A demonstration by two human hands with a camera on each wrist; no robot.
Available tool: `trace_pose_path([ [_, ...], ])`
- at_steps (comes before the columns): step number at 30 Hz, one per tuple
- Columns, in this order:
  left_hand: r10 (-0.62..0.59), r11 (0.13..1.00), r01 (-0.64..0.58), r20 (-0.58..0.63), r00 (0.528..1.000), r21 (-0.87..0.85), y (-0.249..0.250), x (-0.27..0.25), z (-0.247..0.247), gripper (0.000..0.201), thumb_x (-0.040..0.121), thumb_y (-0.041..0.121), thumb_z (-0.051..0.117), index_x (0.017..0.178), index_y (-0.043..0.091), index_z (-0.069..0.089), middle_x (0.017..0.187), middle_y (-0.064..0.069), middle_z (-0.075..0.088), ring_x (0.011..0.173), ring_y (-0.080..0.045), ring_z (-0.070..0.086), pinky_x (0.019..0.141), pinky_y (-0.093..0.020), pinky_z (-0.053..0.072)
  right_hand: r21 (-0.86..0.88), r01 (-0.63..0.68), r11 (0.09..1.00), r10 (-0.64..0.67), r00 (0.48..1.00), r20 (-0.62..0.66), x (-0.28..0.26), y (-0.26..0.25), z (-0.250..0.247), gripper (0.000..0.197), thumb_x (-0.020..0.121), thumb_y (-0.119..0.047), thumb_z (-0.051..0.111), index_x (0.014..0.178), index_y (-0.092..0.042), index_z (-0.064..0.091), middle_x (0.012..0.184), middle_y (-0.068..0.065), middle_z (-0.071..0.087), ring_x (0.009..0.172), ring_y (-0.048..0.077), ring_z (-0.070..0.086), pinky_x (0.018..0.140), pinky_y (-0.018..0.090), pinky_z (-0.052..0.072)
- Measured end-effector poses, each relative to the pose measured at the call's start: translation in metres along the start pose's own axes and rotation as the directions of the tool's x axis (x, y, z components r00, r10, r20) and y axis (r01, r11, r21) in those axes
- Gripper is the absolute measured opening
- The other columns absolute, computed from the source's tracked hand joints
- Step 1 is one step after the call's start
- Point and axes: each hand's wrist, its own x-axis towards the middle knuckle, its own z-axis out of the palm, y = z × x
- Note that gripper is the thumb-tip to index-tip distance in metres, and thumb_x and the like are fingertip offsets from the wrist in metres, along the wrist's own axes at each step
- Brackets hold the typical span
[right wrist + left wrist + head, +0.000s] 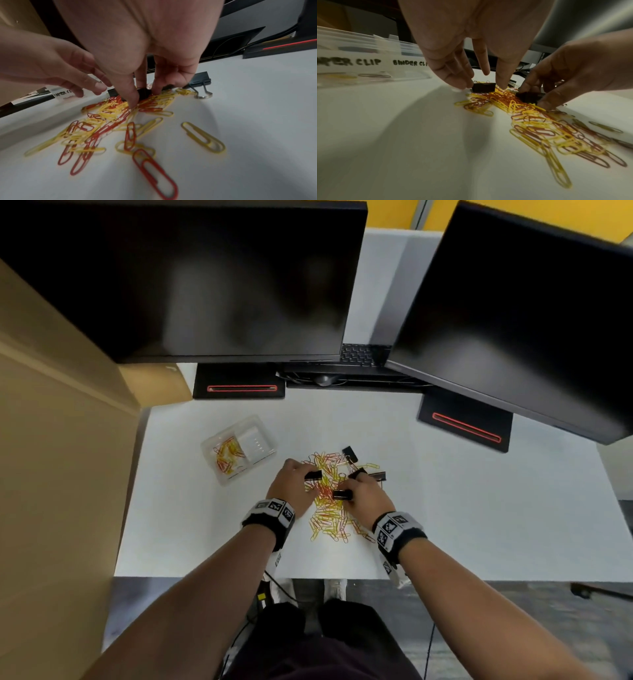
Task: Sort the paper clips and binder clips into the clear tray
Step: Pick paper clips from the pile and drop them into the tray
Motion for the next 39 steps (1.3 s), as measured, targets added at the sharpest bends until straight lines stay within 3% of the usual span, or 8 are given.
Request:
trace_pose_path([
  [10,-0.015,0.998,0.012,-0.066,0.998,-0.056,-0.003,0.0,-0.006,0.032,0.083,0.035,0.071,0.113,0.026,0.065,0.111,0.002,0.053,0.097,-0.016,0.058,0.084,-0.029,0.05,0.085,0.039,0.996,-0.03,0.994,-0.104,0.036,-0.018,-0.021,0.029,0.082,-0.018,0.07,0.11,-0.02,0.064,0.105,0.005,0.059,0.096,0.02,0.056,0.079,0.032,0.052],
  [17,0.108,0.994,-0.108,0.052,0.993,-0.006,-0.008,-0.014,0.0,0.018,0.083,0.034,0.07,0.1,0.027,0.072,0.106,0.005,0.062,0.097,-0.016,0.061,0.083,-0.028,0.049,0.142,0.067,0.988,-0.05,0.992,-0.117,0.026,-0.013,-0.017,0.029,0.085,-0.012,0.064,0.113,-0.01,0.064,0.106,0.01,0.06,0.092,0.023,0.059,0.081,0.028,0.048],
  [21,0.231,0.964,-0.249,0.177,0.957,0.089,-0.008,-0.02,0.012,0.057,0.077,0.046,0.074,0.128,0.023,0.06,0.135,0.003,0.051,0.122,-0.018,0.049,0.102,-0.031,0.04,0.055,0.189,0.98,-0.181,0.976,-0.123,-0.012,0.011,-0.006,0.026,0.088,-0.018,0.06,0.113,-0.009,0.064,0.109,0.009,0.063,0.103,0.025,0.055,0.087,0.038,0.05],
  [24,0.231,0.927,-0.295,0.27,0.935,0.23,-0.006,-0.027,0.02,0.104,0.056,0.064,0.08,0.143,0.02,0.043,0.152,-0.004,0.033,0.134,-0.025,0.035,0.11,-0.042,0.035,-0.127,0.269,0.955,-0.263,0.963,0.063,-0.03,0.021,0.008,0.069,0.085,-0.054,0.059,0.14,-0.016,0.042,0.144,0.014,0.045,0.128,0.032,0.042,0.105,0.049,0.04],
  [27,0.188,0.875,-0.308,0.326,0.927,0.372,-0.007,-0.032,0.028,0.122,0.052,0.064,0.082,0.15,0.019,0.026,0.16,-0.006,0.015,0.14,-0.03,0.021,0.113,-0.045,0.031,-0.281,0.278,0.918,-0.219,0.95,0.223,-0.038,0.024,0.017,0.101,0.07,-0.074,0.059,0.15,-0.025,0.02,0.158,0.013,0.02,0.142,0.035,0.02,0.114,0.051,0.027],
  [30,0.171,0.888,-0.275,0.289,0.942,0.369,-0.007,-0.033,0.035,0.111,0.058,0.052,0.085,0.149,0.021,0.031,0.157,-0.006,0.02,0.138,-0.031,0.023,0.109,-0.043,0.035,-0.289,0.266,0.92,-0.208,0.954,0.214,-0.038,0.024,0.024,0.089,0.071,-0.049,0.075,0.146,-0.021,0.035,0.154,0.018,0.028,0.137,0.039,0.028,0.11,0.053,0.033],
  [33,0.188,0.922,-0.25,0.221,0.957,0.296,-0.004,-0.031,0.041,0.089,0.067,0.043,0.083,0.144,0.024,0.043,0.15,-0.007,0.032,0.132,-0.03,0.03,0.106,-0.042,0.039,-0.238,0.262,0.935,-0.25,0.965,0.081,-0.034,0.025,0.031,0.059,0.073,-0.019,0.08,0.128,-0.013,0.06,0.133,0.024,0.054,0.116,0.042,0.052,0.087,0.053,0.053],
  [39,0.211,0.965,-0.219,0.067,0.975,0.147,0.0,-0.027,0.047,0.042,0.082,0.02,0.074,0.123,0.017,0.066,0.128,-0.007,0.053,0.119,-0.028,0.048,0.094,-0.04,0.047,-0.276,0.229,0.933,-0.244,0.97,-0.018,-0.023,0.02,0.035,0.028,0.076,-0.002,0.074,0.102,-0.012,0.07,0.091,0.009,0.064,0.089,0.028,0.057,0.064,0.037,0.056],
])
